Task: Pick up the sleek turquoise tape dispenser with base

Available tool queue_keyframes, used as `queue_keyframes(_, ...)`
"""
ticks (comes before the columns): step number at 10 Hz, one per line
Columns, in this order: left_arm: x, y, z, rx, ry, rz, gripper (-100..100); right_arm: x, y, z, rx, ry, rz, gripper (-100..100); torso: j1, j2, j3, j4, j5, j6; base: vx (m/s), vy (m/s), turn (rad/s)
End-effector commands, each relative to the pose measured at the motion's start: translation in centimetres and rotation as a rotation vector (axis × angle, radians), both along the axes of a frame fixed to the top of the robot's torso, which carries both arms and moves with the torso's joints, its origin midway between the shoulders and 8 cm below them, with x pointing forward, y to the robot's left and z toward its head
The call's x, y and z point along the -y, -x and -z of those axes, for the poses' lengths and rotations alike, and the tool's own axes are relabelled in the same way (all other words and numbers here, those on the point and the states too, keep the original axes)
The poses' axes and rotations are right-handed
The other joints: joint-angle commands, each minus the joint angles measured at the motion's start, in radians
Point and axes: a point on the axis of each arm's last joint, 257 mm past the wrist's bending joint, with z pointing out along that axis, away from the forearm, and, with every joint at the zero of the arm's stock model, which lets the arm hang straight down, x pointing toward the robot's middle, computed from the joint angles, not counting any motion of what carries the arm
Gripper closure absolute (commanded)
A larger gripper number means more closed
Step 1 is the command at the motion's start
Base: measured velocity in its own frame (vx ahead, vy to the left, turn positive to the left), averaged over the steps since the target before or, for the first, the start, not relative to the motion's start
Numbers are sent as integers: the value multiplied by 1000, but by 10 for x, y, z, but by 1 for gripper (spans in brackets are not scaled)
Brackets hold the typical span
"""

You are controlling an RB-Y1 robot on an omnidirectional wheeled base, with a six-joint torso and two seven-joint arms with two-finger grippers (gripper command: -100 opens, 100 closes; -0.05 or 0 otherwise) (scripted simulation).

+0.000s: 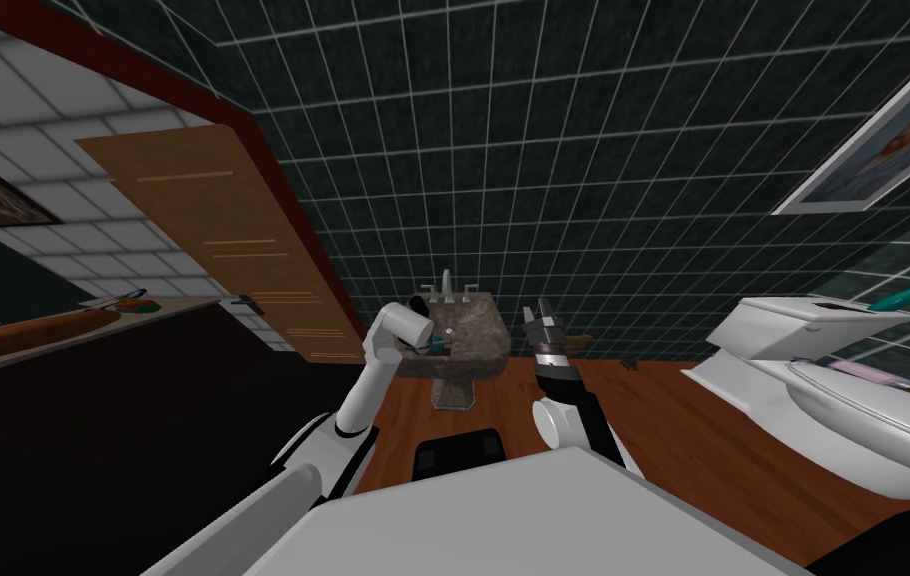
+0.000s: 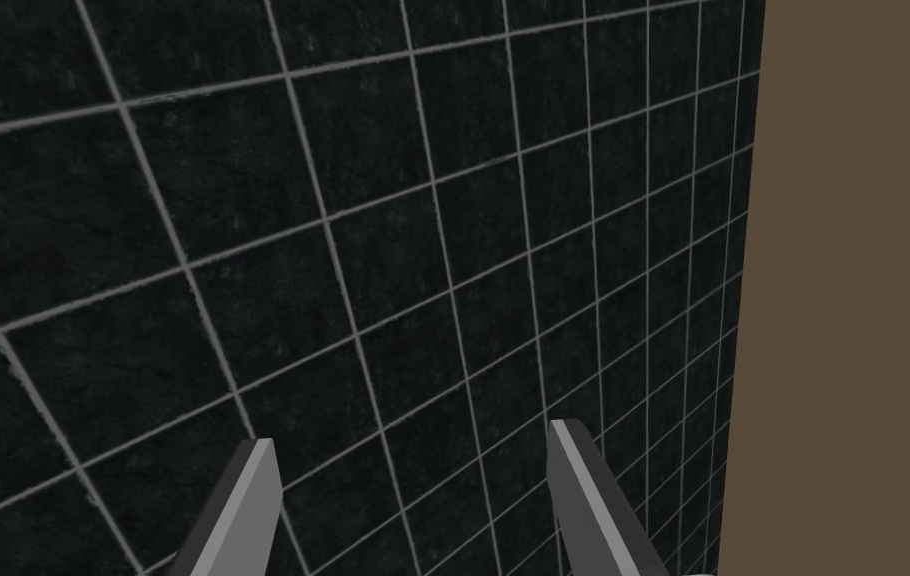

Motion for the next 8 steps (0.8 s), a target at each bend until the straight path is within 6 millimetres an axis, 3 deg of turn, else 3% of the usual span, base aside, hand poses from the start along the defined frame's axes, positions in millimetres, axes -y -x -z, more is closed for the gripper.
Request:
queue_keyframes(1,0,0,0,0,0,0,0,0,0,0,0,0,0,0,0,0,0,0,0,0,3,-6,0)
queue_keyframes(2,-1,-6,6,1,1,1,-100,0,0,0,0,0,0,0,2,1,1,0,0,0,-3,-7,0)
queue_keyframes(7,-3,-17,18,2,1,0,-100,0,0,0,0,0,0,0,2,2,1,1,1,0,-12,-8,0)
queue_keyframes(8,-3,-18,18,4,2,1,100,0,0,0,0,0,0,0,2,2,1,1,1,0,0,0,0)
